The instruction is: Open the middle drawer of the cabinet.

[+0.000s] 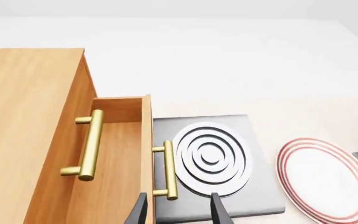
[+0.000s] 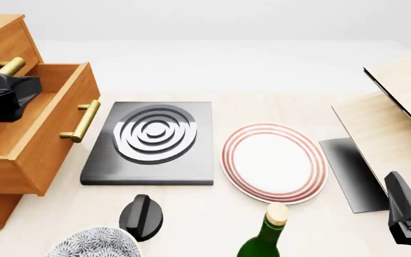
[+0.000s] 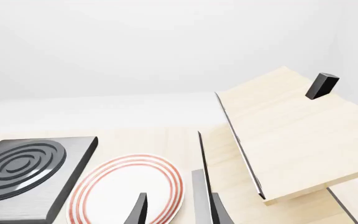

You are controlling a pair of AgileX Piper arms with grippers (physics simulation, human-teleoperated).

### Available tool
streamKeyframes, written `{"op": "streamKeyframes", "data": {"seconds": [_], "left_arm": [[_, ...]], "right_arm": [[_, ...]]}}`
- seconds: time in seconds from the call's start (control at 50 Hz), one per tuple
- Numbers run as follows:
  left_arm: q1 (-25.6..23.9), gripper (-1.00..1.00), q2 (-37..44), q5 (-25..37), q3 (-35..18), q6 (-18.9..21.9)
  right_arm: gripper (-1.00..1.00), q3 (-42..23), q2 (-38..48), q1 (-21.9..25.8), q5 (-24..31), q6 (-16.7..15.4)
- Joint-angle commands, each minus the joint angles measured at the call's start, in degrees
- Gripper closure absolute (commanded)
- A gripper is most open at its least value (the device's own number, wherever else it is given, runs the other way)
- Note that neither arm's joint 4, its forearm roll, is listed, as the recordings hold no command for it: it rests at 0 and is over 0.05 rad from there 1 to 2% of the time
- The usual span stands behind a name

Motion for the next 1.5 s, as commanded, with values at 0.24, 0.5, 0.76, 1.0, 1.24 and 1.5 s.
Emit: {"op": "streamKeyframes", "data": {"seconds": [0.24, 0.5, 0.76, 1.0, 1.24, 1.5], "left_arm": [[3.33, -1.0, 1.44, -3.88, 3.43, 1.77], [4.82, -1.0, 2.89, -7.35, 5.72, 3.64], [4.36, -1.0, 3.66, -8.36, 6.93, 2.96], [4.51, -1.0, 4.89, -10.6, 9.07, 2.02], [4.92, -1.0, 5.85, -13.2, 11.73, 1.94], [4.83, -1.0, 7.05, -14.51, 12.8, 1.73]], "right_arm": [[-1.0, -0.02, -0.03, 0.06, 0.05, 0.01], [-1.0, -0.03, 0.08, 0.07, -0.06, 0.01], [-1.0, -0.03, -0.01, 0.08, 0.03, 0.0], [-1.0, -0.02, 0.15, 0.09, -0.13, -0.01], [-1.0, -0.02, 0.1, 0.1, -0.08, 0.01], [-1.0, -0.02, 0.1, 0.09, -0.08, 0.01]]}}
